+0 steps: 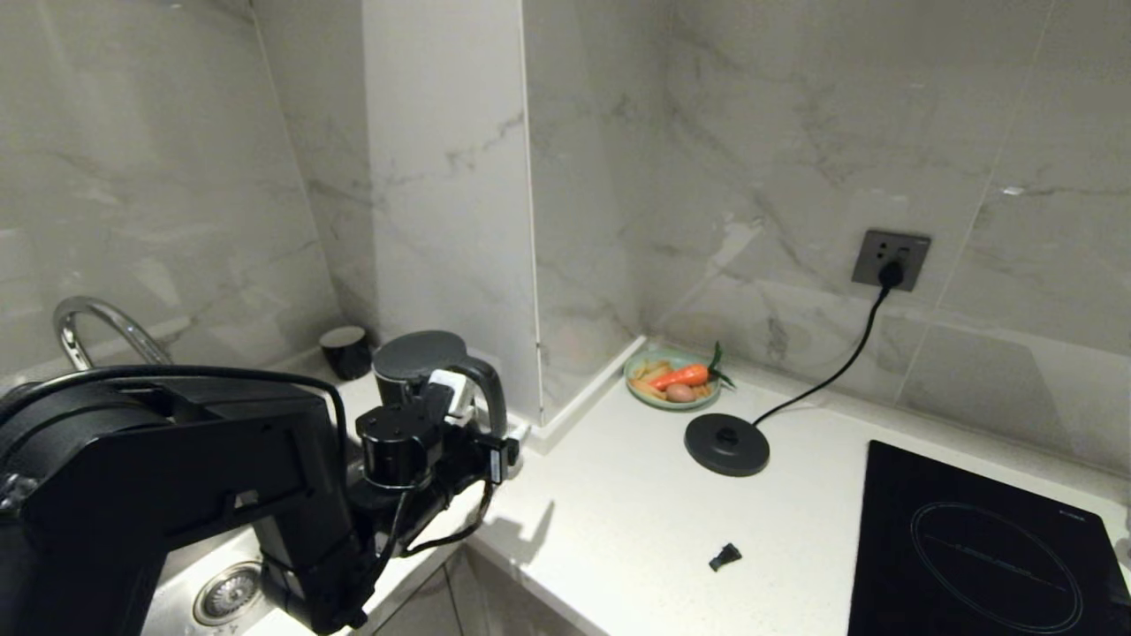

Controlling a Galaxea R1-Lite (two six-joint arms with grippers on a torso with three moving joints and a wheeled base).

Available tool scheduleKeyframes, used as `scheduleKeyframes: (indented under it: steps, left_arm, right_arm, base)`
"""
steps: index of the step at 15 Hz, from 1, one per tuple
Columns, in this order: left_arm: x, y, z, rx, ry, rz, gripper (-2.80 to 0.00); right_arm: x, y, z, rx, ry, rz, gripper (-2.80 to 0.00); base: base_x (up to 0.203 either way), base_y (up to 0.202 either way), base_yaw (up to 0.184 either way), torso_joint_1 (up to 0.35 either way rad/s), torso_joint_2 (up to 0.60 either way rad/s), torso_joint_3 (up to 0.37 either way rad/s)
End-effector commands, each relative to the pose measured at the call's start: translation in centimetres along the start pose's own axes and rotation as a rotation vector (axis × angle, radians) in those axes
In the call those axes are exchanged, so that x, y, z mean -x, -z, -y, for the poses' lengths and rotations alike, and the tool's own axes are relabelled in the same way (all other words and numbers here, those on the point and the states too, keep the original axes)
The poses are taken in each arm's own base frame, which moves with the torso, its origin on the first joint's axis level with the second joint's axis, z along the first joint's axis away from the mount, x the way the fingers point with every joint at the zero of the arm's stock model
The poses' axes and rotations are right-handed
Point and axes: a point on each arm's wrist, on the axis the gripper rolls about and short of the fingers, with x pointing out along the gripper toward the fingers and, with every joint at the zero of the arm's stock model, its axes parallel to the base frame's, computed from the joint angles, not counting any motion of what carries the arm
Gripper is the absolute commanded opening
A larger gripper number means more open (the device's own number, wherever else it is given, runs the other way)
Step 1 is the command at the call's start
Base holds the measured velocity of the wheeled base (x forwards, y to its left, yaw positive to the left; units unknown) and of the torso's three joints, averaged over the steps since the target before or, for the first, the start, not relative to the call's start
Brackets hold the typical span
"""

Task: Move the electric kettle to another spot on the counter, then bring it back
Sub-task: Grab the kettle

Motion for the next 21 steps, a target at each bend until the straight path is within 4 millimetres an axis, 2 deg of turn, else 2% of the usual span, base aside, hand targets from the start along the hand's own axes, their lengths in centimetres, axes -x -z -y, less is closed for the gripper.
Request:
scheduleKeyframes:
  steps: [1, 8, 15, 21]
  left_arm:
    - [-1.1, 0.8, 0.0, 0.001, -0.005, 0.003, 0.00]
    - [-2.8, 1.4, 0.1, 0.002, -0.006, 0.020, 0.00]
    - [-5.3, 0.6, 0.4, 0.005, -0.010, 0.053, 0.00]
    - [-6.8, 0.8, 0.4, 0.006, -0.016, 0.072, 0.00]
  right_arm:
    - [0.0, 0.0, 0.0, 0.000, -0.001, 0.000, -2.80]
    - [0.0, 0.0, 0.0, 0.000, -0.001, 0.000, -2.80]
    - [0.0, 0.0, 0.0, 0.000, -0.001, 0.000, -2.80]
    - [0.0, 0.0, 0.0, 0.000, -0.001, 0.000, -2.80]
  base:
    - [0.000, 0.000, 0.000, 0.000, 0.00, 0.000]
    - [0.000, 0.000, 0.000, 0.000, 0.00, 0.000]
    - [0.000, 0.000, 0.000, 0.000, 0.00, 0.000]
    - [0.000, 0.000, 0.000, 0.000, 0.00, 0.000]
